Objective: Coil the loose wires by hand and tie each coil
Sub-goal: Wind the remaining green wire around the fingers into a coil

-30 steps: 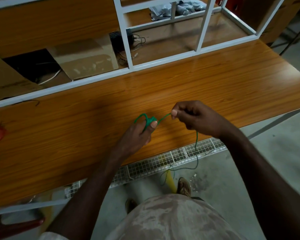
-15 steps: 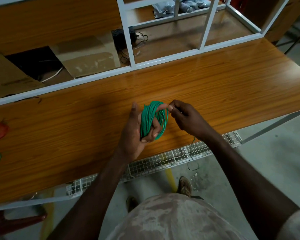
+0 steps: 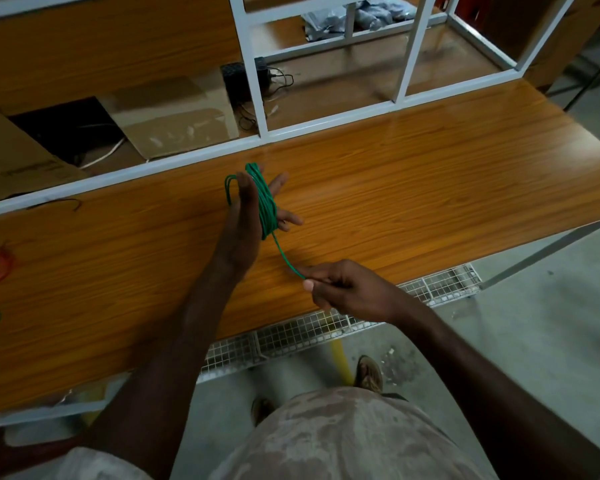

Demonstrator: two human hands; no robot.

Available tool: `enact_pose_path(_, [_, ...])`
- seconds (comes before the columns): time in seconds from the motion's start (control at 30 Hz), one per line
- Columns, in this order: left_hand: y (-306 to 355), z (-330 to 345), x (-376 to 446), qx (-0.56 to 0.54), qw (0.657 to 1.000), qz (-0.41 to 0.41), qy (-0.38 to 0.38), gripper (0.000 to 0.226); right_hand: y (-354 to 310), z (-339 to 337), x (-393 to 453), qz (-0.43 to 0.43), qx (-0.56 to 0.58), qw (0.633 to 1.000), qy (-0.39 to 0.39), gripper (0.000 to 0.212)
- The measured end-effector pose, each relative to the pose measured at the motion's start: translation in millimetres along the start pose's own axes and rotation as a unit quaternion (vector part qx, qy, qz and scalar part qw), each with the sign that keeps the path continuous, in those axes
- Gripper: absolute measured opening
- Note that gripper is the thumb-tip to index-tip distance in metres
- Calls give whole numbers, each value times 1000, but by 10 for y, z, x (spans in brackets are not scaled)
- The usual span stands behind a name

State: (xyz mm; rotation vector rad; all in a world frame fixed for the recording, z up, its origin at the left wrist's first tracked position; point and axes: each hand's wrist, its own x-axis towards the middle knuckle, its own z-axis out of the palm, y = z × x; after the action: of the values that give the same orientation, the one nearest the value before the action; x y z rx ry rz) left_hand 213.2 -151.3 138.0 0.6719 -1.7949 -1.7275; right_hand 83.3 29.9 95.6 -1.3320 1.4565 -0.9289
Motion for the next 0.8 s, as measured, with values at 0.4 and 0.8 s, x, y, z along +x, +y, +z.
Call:
enact_pose_path(0.4, [-363, -315, -128, 345, 933, -49, -88, 109, -324, -567, -254, -47, 79, 995, 40, 27])
enact_pose_path(0.8, [-144, 253, -516, -79, 975, -147, -145, 78, -66, -963, 156, -33, 41, 966, 254, 28])
